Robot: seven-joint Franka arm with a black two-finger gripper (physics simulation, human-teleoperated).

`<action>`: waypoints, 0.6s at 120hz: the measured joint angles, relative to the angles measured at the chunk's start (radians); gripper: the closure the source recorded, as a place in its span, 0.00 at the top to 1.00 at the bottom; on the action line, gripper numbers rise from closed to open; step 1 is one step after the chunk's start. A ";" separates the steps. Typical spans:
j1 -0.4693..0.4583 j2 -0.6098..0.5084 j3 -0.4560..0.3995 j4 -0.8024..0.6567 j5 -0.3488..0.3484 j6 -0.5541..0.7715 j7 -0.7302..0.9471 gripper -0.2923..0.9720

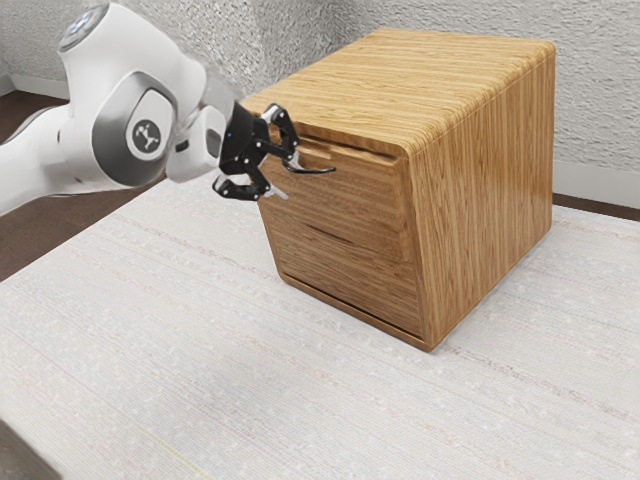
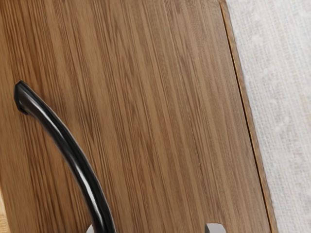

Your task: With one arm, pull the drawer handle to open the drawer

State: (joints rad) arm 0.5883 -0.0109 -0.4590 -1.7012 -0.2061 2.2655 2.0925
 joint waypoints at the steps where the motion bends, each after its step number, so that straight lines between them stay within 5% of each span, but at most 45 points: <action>1: 0.000 -0.001 0.000 0.000 0.000 -0.003 0.000 0.38; 40: 0.012 -0.097 0.000 -0.070 -0.009 -0.067 -0.006 0.15; 72: 0.034 -0.237 0.009 -0.196 -0.046 -0.055 -0.013 0.15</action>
State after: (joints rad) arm 0.6223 -0.2478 -0.4502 -1.8974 -0.2525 2.2103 2.0791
